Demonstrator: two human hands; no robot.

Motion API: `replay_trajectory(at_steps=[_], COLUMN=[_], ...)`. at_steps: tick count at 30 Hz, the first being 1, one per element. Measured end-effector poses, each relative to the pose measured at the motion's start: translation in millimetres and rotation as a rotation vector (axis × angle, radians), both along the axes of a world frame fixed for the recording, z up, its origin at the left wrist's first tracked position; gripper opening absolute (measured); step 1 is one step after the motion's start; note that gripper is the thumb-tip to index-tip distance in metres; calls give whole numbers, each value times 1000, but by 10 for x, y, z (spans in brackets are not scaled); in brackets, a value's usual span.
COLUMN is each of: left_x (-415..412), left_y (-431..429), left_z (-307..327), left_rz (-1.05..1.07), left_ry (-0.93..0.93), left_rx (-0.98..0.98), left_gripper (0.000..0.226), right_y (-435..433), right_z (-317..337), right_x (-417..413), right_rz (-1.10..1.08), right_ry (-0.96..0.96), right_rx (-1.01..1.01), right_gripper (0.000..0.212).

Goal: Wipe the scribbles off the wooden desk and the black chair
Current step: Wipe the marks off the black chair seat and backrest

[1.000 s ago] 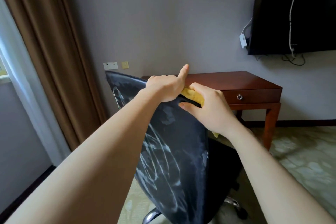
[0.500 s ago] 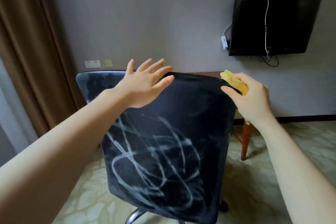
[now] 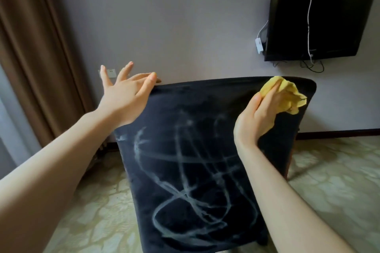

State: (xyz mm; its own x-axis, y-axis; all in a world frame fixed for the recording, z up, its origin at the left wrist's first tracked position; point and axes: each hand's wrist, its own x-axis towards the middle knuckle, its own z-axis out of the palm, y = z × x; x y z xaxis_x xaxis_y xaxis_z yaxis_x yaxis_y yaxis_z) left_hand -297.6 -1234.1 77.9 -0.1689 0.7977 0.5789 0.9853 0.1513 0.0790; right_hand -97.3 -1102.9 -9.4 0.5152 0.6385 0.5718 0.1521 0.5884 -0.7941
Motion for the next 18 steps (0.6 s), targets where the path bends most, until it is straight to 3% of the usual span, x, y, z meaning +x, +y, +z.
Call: replay_trajectory(at_steps=[4, 11, 15, 18], left_x=[-95, -166, -142, -198], left_y=[-28, 80, 40, -10], left_z=[-14, -124, -141, -156], left_rz=[-34, -53, -43, -48], left_ry=[-78, -297, -334, -349], left_rx=[45, 120, 223, 235], left_gripper=[59, 72, 63, 66], right_y=[-110, -274, -366, -334], right_z=[22, -175, -175, -77], right_x=[-350, -723, -892, -912], right_rz=[13, -118, -197, -249], right_ry=[-36, -445, -773, -887], right_rx=[113, 419, 815, 973], right_gripper=[52, 44, 36, 34])
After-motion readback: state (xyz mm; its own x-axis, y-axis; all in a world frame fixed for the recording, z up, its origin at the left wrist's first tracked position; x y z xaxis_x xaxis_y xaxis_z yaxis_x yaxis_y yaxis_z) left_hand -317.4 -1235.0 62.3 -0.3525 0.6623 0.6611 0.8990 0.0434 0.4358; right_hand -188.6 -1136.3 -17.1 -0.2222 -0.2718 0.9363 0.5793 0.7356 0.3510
